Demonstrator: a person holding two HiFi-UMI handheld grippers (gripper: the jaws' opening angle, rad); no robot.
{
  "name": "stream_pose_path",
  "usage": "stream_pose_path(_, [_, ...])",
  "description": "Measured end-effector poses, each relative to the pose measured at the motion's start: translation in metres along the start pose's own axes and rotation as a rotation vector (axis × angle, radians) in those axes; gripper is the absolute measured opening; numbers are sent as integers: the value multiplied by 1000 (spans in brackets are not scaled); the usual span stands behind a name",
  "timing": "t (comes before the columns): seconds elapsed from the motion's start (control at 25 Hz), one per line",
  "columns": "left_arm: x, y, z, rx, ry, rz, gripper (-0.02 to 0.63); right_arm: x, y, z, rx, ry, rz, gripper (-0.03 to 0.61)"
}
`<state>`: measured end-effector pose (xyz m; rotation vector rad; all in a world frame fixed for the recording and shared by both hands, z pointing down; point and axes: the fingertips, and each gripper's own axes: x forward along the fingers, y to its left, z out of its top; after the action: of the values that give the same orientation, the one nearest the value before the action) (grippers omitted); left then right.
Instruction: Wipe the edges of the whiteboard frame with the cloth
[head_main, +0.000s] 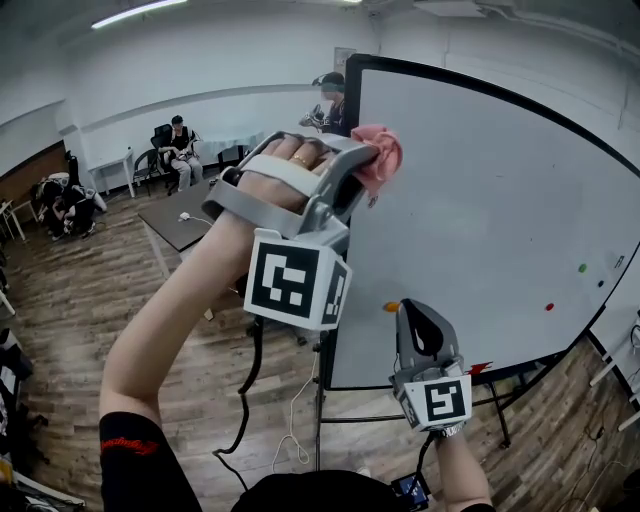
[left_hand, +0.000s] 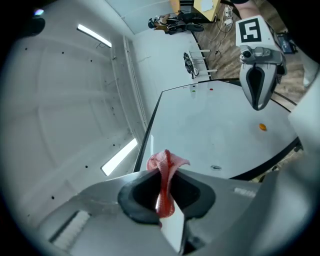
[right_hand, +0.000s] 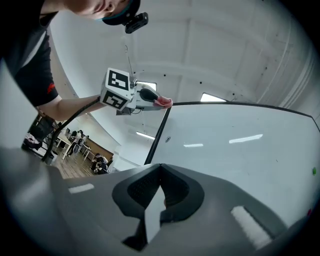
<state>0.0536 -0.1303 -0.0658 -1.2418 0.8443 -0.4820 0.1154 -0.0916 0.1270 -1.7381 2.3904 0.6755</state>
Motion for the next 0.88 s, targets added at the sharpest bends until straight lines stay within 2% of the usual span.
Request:
stream_pose_path(0.32, [29, 49, -25, 122, 136, 34, 44, 14, -20, 21, 29, -39, 2, 2])
stream_pose_path(0.56, [44, 62, -37, 162, 180, 77, 44, 15, -23, 15, 37, -33, 12, 2])
stream_pose_path(0.88, [59, 65, -46, 158, 234, 52, 44, 25, -31, 15, 41, -52, 48, 2])
